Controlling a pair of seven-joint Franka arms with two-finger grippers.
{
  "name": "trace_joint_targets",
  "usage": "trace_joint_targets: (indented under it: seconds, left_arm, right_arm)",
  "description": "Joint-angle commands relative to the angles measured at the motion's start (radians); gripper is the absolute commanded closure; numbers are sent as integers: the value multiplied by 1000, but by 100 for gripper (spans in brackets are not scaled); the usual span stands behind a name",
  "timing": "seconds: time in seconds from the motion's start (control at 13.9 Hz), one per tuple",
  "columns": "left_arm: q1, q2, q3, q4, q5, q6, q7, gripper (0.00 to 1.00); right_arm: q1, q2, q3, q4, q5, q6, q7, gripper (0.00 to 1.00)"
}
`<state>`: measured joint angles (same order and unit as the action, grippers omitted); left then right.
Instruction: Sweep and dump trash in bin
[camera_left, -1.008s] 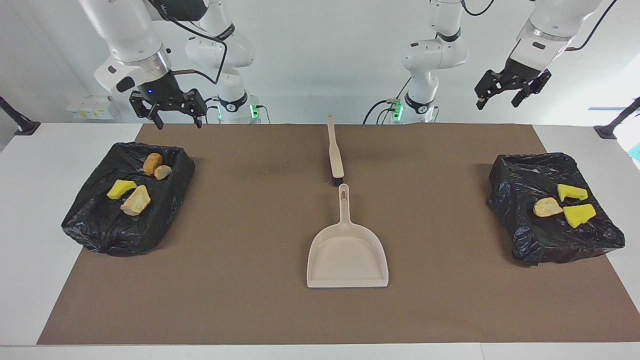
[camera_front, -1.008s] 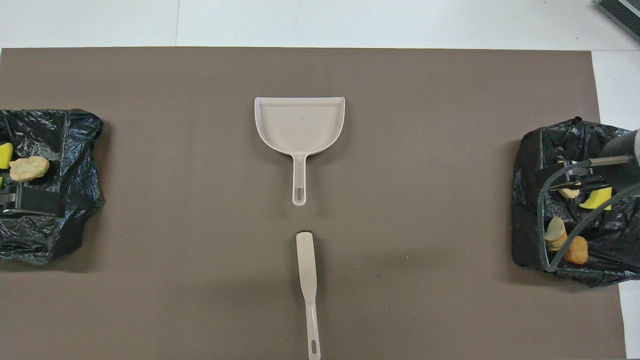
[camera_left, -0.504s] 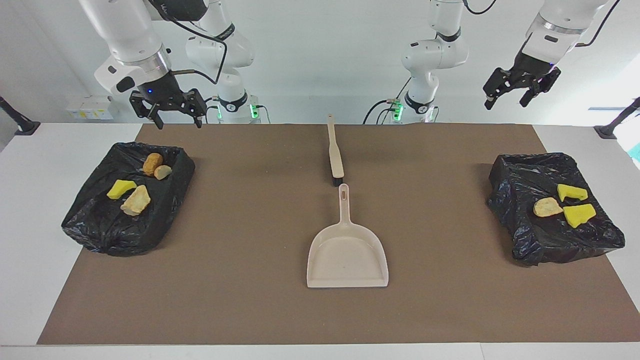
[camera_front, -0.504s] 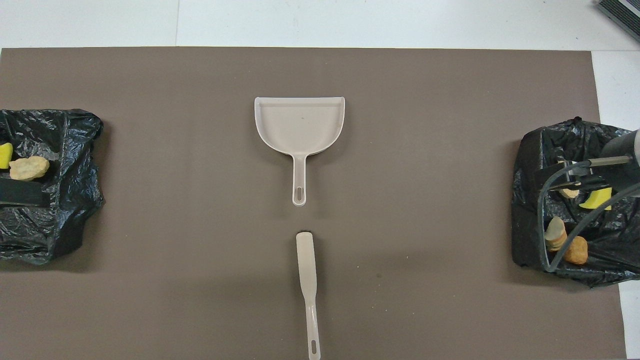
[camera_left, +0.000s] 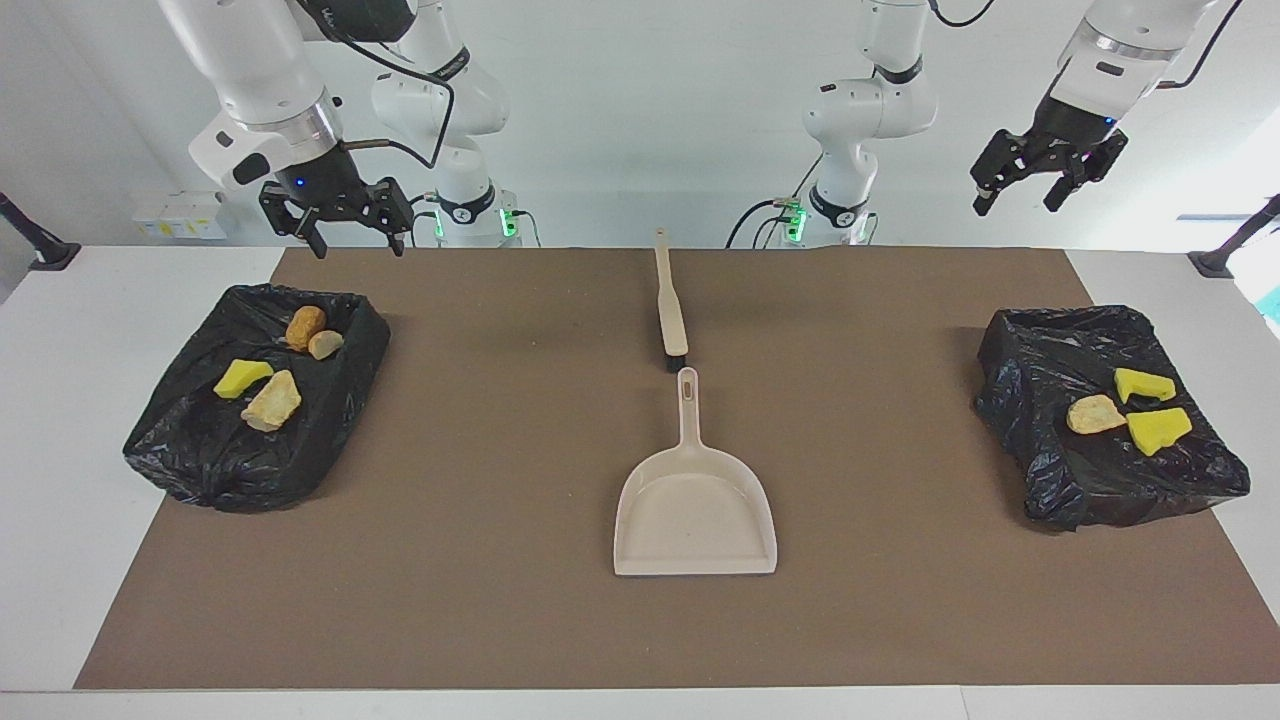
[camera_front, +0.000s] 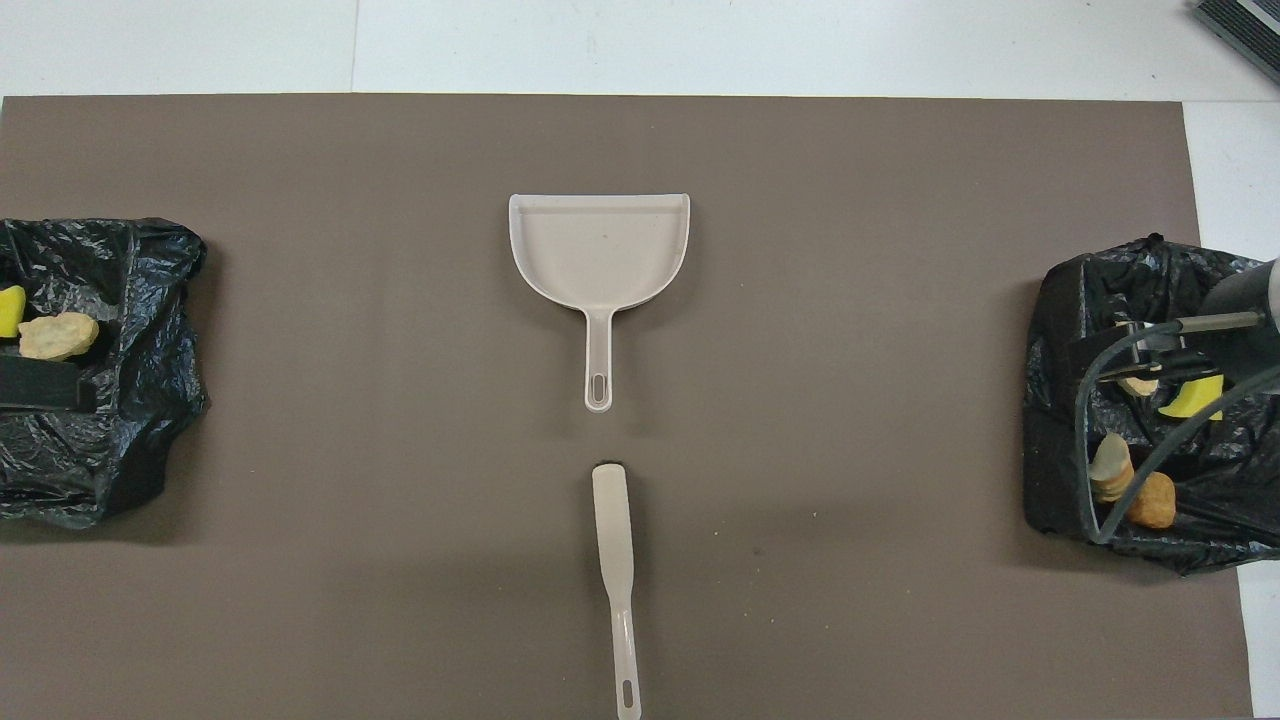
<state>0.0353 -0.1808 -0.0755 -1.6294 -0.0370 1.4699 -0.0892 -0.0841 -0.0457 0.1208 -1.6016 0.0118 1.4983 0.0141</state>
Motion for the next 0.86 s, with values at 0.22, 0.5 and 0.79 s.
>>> trace_joint_targets:
  seconds: [0.22, 0.5, 0.79]
  left_arm:
    - [17, -9, -18, -3, -18, 7, -1, 0]
    - [18, -9, -10, -6, -18, 7, 8, 0]
    - [20, -12, -9, -6, -18, -6, -3, 0]
  right_arm:
    - [-11, -19, 4, -20, 14, 7, 7, 0]
    - [-12, -19, 2, -20, 14, 2, 9, 0]
    - [-12, -19, 0, -20, 14, 5, 10, 0]
